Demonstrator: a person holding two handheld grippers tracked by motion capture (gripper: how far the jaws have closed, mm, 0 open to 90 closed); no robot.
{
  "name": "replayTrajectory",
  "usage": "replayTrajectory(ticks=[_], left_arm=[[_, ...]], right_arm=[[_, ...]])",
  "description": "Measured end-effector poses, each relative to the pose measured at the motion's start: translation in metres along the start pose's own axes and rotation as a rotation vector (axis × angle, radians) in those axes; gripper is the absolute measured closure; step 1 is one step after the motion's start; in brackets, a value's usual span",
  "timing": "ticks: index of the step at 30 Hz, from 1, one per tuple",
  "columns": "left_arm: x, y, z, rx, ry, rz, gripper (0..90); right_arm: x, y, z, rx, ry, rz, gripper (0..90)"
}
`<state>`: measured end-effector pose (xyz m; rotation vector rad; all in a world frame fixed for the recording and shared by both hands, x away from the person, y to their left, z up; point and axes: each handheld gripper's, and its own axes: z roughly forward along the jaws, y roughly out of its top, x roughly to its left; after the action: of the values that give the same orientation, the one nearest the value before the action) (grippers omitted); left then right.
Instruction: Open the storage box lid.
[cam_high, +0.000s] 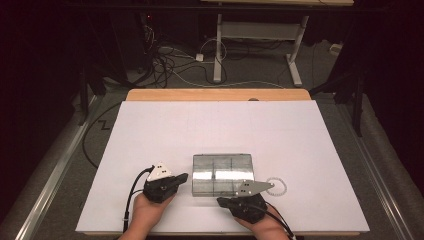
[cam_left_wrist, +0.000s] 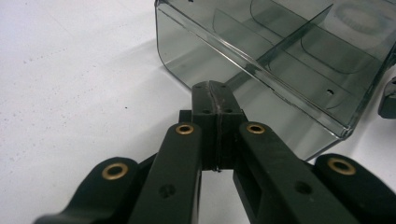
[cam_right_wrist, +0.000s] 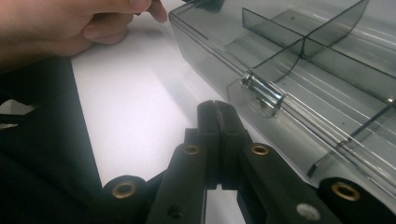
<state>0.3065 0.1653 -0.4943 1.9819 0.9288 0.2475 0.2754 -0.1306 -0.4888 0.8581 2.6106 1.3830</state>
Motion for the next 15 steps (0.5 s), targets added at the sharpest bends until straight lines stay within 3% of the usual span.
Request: replayTrajectory(ticks=[15], left_arm=[[-0.0001,0.0000,0.0002,0.002,0.001,-0.001,87.7]], right_arm=[[-0.0064,-0.0001,0.0011,0.021,-0.020,0.068,90.0]])
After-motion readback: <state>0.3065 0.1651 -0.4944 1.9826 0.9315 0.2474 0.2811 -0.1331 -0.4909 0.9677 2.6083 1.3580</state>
